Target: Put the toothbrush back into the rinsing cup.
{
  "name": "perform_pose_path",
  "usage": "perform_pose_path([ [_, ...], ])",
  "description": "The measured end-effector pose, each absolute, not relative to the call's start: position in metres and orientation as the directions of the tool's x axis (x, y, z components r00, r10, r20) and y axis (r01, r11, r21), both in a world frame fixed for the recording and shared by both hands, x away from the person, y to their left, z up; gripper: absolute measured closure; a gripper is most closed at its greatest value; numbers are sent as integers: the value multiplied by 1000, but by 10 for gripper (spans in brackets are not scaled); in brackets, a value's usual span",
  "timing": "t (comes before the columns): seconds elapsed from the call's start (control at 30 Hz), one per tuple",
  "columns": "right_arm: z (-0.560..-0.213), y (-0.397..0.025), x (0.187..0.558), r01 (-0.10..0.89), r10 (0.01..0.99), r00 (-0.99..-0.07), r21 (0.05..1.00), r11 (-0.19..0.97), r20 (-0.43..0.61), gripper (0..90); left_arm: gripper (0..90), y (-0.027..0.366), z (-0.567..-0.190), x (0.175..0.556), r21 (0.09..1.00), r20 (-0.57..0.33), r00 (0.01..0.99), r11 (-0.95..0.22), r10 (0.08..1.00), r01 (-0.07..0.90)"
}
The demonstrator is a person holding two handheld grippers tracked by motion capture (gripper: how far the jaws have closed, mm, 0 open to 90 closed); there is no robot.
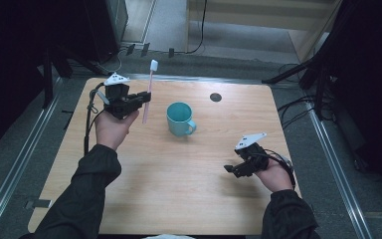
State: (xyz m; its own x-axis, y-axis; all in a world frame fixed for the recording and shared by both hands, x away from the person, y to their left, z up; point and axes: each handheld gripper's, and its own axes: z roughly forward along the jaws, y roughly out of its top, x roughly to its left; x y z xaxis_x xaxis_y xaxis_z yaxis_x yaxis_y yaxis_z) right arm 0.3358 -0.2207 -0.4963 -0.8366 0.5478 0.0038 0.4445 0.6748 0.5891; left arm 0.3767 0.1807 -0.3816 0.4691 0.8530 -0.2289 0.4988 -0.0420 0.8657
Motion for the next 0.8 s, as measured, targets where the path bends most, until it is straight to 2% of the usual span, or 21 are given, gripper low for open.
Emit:
perform_pose_path([
  [0.33,-497,-220,335,448,545,-838,586,676,11,232,842,148,-365,391,887,-200,517,-70,832,456],
  [0.8,-496,-223,330,452,557,-831,594,665,9,231,842,113,-374,415,890,-202,529,-71,824,450],
])
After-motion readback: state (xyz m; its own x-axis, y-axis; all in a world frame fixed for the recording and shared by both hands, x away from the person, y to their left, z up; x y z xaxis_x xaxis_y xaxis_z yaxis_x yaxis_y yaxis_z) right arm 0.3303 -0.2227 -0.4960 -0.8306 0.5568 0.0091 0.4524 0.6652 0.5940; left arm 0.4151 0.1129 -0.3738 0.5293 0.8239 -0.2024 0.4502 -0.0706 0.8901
